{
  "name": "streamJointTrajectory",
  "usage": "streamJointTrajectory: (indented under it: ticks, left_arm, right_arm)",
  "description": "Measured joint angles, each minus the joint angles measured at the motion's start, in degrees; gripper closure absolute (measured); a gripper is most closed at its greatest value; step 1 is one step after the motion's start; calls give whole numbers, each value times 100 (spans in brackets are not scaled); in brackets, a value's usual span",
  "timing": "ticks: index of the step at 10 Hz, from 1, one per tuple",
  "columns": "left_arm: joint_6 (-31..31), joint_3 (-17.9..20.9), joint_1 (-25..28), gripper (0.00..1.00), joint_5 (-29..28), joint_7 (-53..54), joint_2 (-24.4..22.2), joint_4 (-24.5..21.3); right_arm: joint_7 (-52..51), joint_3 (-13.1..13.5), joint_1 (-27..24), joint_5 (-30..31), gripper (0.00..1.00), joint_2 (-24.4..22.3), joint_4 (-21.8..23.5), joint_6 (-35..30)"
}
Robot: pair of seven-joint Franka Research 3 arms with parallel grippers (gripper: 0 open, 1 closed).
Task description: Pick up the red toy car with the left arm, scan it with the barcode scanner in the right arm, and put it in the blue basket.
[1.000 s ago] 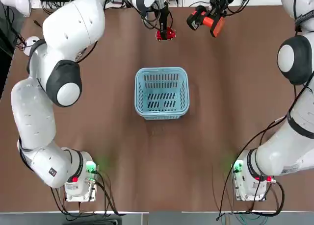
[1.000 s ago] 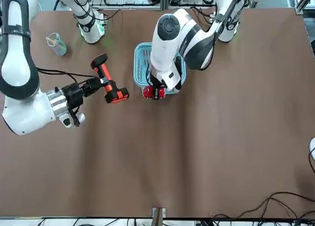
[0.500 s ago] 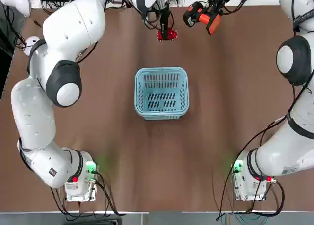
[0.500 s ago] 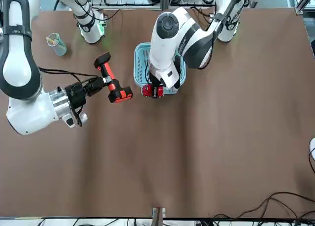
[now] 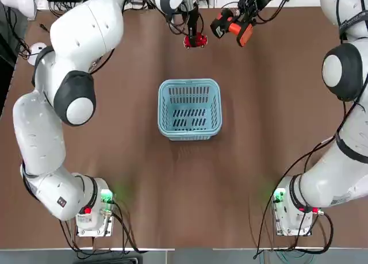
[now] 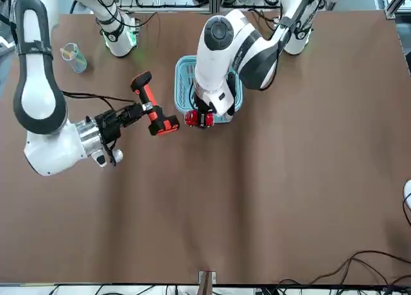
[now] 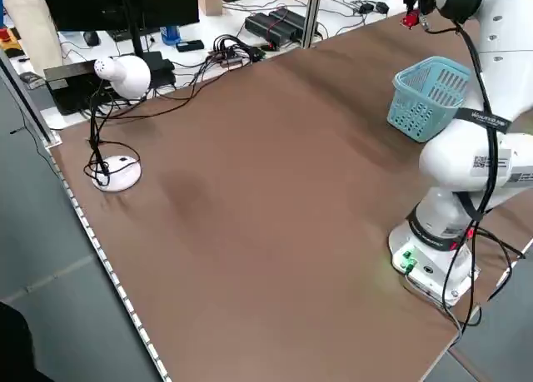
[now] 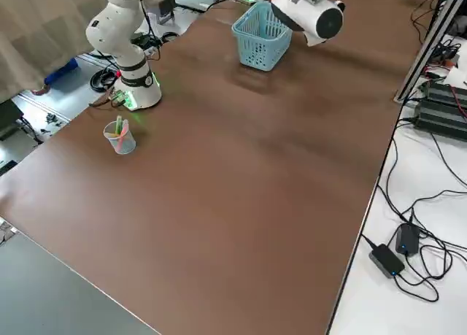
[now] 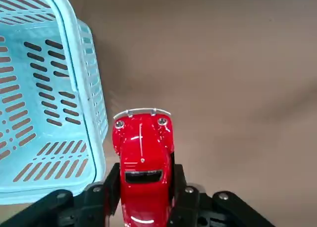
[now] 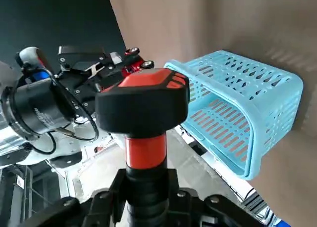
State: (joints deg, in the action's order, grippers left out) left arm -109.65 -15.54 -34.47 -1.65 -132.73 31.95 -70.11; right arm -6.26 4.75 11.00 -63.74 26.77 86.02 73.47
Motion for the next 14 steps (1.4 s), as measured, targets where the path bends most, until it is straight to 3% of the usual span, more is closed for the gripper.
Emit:
streamJointTrajectory:
  ticks: [6, 8, 11, 14]
  left_arm:
    - [0, 3, 1, 56, 0, 0, 2, 0]
    - [0, 3, 1, 56, 0, 0, 1, 3]
    - [124, -50, 9, 56, 0, -7, -68, -29]
    - [258, -399, 20, 56, 2, -52, -435, -761]
  right_arm:
    - [-30, 81, -56, 22, 63, -55, 45, -437]
    - [23, 120, -197, 220, 63, -93, -150, -429]
    - [204, 140, -726, 1472, 63, -89, -923, -251]
    - [208, 147, -1048, 3211, 63, -14, -1271, 416]
